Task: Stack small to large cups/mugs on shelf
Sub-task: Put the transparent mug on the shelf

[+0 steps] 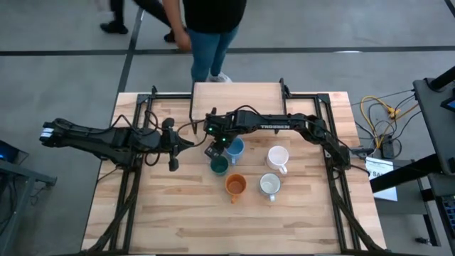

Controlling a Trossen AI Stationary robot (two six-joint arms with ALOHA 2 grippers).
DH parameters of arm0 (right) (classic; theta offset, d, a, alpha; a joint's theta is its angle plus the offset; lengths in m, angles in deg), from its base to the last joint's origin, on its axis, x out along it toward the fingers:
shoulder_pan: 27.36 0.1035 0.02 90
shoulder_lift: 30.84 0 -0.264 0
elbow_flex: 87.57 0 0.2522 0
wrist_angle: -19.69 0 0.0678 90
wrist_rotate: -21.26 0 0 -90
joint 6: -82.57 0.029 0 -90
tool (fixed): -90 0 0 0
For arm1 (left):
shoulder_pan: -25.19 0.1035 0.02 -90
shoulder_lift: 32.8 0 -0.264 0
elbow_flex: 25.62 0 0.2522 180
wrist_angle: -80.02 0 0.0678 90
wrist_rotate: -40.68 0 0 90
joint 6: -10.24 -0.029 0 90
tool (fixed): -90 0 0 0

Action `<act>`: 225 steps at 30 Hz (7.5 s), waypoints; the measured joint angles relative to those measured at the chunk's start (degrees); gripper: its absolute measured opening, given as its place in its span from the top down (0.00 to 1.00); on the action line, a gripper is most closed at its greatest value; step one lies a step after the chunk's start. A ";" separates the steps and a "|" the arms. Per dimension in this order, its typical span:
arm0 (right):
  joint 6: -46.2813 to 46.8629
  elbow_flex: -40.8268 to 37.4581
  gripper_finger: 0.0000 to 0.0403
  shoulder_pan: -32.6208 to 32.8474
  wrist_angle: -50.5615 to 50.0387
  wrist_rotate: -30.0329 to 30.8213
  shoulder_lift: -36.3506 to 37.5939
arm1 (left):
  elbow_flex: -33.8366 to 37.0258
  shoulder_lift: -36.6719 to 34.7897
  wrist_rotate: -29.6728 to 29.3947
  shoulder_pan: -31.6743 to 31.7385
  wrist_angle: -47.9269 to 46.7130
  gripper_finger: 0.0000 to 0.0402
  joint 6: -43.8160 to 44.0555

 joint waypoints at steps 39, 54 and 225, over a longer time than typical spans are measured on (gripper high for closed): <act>-1.08 0.67 0.82 0.17 -0.28 -0.08 -4.29 | -0.02 -0.13 0.02 0.01 0.88 1.00 0.04; -1.38 0.76 0.83 0.17 -0.44 0.02 -4.27 | -0.02 -0.13 0.02 -0.02 0.86 1.00 0.02; -1.15 -12.14 0.98 -24.74 -36.56 12.12 30.39 | 0.07 -0.02 -0.59 -0.02 -0.52 1.00 -1.44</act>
